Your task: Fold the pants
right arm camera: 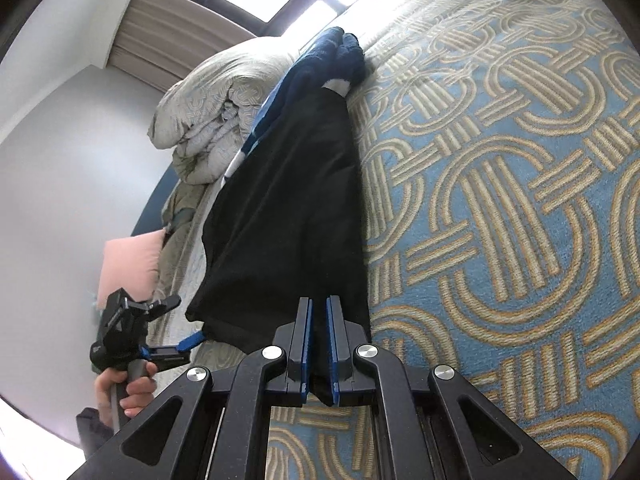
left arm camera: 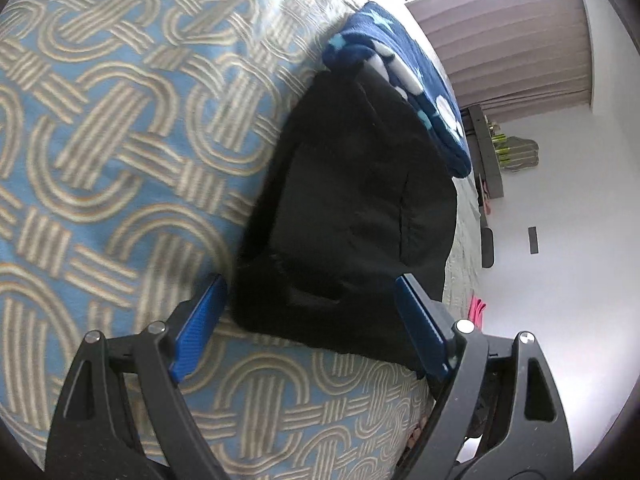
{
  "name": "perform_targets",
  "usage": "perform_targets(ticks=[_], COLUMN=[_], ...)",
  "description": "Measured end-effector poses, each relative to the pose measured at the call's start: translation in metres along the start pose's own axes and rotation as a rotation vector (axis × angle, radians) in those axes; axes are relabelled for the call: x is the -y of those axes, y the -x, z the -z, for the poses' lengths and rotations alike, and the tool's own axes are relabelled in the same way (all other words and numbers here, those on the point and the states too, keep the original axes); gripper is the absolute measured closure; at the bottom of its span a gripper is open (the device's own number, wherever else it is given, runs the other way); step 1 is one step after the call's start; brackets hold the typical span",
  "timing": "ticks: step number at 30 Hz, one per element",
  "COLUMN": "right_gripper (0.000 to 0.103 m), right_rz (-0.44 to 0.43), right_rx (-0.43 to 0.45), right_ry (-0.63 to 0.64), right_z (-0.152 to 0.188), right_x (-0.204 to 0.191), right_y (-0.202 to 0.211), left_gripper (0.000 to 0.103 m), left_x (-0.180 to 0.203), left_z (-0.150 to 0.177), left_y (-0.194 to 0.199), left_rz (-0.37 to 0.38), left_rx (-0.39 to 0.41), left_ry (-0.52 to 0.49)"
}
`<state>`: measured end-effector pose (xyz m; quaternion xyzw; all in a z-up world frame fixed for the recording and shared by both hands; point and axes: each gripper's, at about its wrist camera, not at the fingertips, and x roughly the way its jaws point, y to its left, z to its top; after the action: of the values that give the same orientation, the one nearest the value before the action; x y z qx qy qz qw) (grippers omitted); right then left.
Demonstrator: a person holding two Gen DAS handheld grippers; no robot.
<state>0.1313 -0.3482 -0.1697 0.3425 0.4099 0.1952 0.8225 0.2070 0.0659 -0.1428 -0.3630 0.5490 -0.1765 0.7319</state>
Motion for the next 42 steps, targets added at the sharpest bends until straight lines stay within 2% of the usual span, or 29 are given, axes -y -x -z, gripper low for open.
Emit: perform_targets(ticks=[6,15,17,19,22,23,25,26,27,31,33,35,37,42], right_gripper=[0.098,0.098,0.098,0.098,0.094,0.091,0.078,0.066,0.059,0.049,0.045,0.045,0.045,0.045], right_rz=[-0.007,-0.010,-0.010,-0.010,-0.028,-0.040,-0.097,-0.119,-0.140,-0.167,-0.149,-0.124,-0.066,0.116], right_rx=[0.001,0.001,0.001,0.001,-0.019,-0.035,-0.035,-0.026,-0.015,0.028,0.031,-0.015,-0.059,-0.156], right_ry=[-0.005,-0.005,-0.005,-0.005,-0.022,-0.044,-0.106,-0.135,-0.166,-0.269,-0.293,-0.286,-0.237,-0.131], right_z=[0.001,0.001,0.001,0.001,-0.002,-0.005,-0.010,-0.012,-0.014,-0.025,-0.032,-0.039,-0.047,-0.064], right_x=[0.001,0.002,0.003,0.003,0.002,0.002,0.004,0.006,0.008,0.020,0.025,0.024,0.014,-0.014], right_y=[0.001,0.001,0.002,0.002,0.003,0.004,0.011,0.014,0.017,0.029,0.028,0.018,0.006,-0.033], left_gripper=[0.018,0.018,0.025,0.041,0.048,0.049,0.050,0.050,0.050,0.050,0.051,0.053,0.057,0.058], left_x=[0.011,0.016,0.019,0.021,0.027,0.029,0.033,0.034,0.034,0.033,0.031,0.028,0.025,0.024], left_z=[-0.006,-0.020,-0.015,-0.009,-0.003,-0.003,-0.004,-0.005,-0.007,-0.011,-0.011,-0.013,-0.015,-0.018], left_y=[-0.013,-0.022,-0.021,-0.017,-0.012,-0.011,-0.011,-0.011,-0.012,-0.016,-0.016,-0.015,-0.013,-0.010], left_rz=[-0.038,-0.035,-0.056,-0.087,-0.114,-0.119,-0.122,-0.125,-0.124,-0.108,-0.097,-0.080,-0.067,-0.044], left_rx=[-0.011,-0.010,0.003,0.023,0.033,0.032,0.026,0.023,0.020,0.011,0.007,0.000,-0.014,-0.034], left_ry=[-0.015,0.019,-0.013,-0.054,-0.113,-0.131,-0.144,-0.148,-0.148,-0.144,-0.145,-0.142,-0.143,-0.132])
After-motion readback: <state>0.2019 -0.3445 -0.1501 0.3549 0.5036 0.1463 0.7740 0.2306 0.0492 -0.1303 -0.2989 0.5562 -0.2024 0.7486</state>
